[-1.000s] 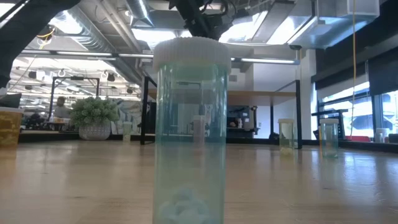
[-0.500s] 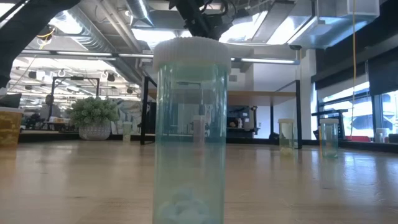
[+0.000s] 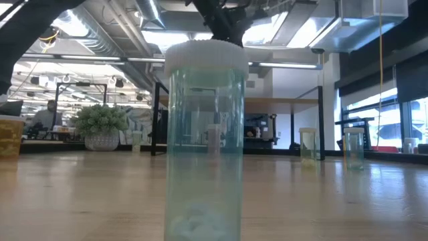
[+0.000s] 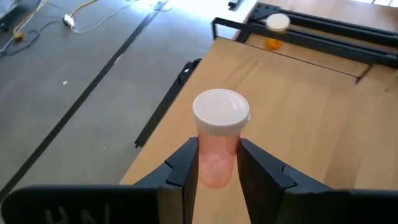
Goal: Pick and place medicine bottles onto shelf by color
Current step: Put the top right pink pill bottle on the shelf
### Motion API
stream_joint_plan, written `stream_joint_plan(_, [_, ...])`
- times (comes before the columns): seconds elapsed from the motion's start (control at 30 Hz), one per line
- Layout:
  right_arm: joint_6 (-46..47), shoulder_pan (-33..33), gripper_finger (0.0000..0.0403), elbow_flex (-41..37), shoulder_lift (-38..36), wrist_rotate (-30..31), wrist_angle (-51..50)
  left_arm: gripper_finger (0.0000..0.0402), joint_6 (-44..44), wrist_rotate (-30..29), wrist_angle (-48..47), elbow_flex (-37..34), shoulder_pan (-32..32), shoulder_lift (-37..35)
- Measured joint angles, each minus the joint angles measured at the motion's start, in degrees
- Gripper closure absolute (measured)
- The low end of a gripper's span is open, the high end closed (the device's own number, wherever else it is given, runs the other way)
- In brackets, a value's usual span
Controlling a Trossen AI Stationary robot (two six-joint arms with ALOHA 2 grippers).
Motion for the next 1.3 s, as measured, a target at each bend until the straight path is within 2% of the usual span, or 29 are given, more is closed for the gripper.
stream_joint_plan(0.13, [0.0, 0.0, 0.0235, 0.0, 0.0, 0.0, 0.0, 0.0305, 0.1, 2.3, 0.2, 0.0, -0.5, 0.0])
stream_joint_plan(0.7, [0.0, 0.0, 0.0235, 0.0, 0.0, 0.0, 0.0, 0.0305, 1.7, 1.2, -0.6, 0.0, 0.3, -5.5])
stream_joint_plan(0.9, [0.0, 0.0, 0.0235, 0.0, 0.0, 0.0, 0.0, 0.0305, 2.6, 1.2, -2.6, 0.0, 1.0, -5.7])
stream_joint_plan(1.3, [0.0, 0.0, 0.0235, 0.0, 0.0, 0.0, 0.0, 0.0305, 3.0, 2.9, -0.9, 0.0, 1.6, -5.7])
